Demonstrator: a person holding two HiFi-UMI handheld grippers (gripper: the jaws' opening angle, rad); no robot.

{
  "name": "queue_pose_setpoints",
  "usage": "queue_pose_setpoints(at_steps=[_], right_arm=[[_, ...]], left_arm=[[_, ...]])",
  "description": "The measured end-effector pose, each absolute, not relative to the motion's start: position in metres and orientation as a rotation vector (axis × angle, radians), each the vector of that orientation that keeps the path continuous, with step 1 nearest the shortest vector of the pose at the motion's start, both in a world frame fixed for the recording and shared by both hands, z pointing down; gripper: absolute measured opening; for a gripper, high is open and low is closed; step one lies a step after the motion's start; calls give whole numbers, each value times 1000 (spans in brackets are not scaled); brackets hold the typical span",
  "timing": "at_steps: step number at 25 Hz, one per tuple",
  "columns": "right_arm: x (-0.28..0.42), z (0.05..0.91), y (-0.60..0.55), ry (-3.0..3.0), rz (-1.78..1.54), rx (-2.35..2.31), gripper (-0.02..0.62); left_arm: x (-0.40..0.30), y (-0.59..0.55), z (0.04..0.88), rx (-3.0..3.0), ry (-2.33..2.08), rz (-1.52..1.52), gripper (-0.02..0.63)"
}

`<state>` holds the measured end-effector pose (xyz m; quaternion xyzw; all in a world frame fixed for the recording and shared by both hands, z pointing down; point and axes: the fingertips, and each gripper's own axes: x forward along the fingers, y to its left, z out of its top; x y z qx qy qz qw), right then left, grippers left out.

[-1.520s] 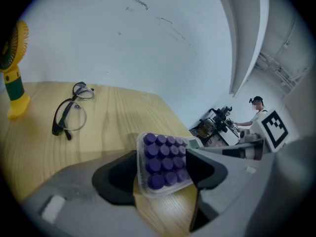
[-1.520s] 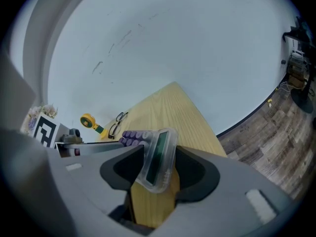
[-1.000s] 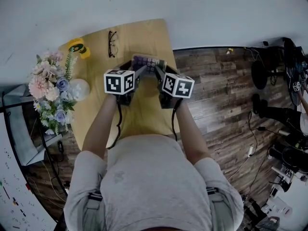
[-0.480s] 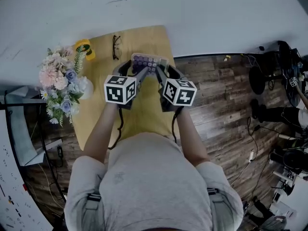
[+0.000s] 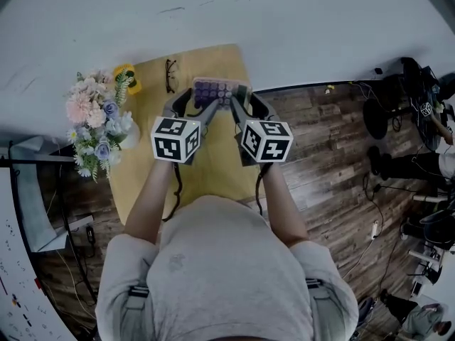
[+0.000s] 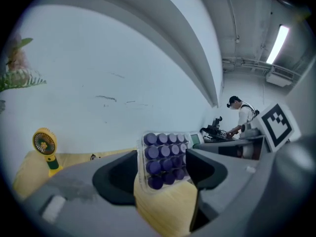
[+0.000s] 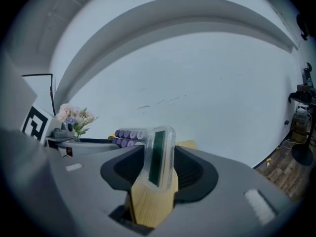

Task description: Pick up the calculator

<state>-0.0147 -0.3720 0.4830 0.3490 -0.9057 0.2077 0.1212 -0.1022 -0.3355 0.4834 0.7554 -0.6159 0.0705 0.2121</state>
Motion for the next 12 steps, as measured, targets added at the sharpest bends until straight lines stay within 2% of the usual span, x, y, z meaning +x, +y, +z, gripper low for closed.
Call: queue_pose_setpoints(at_steps=[12], right_arm=[[-10, 436, -353, -2748, 434, 1081, 187]], left_arm=[[-98, -319, 439, 2203, -1784, 157, 319]])
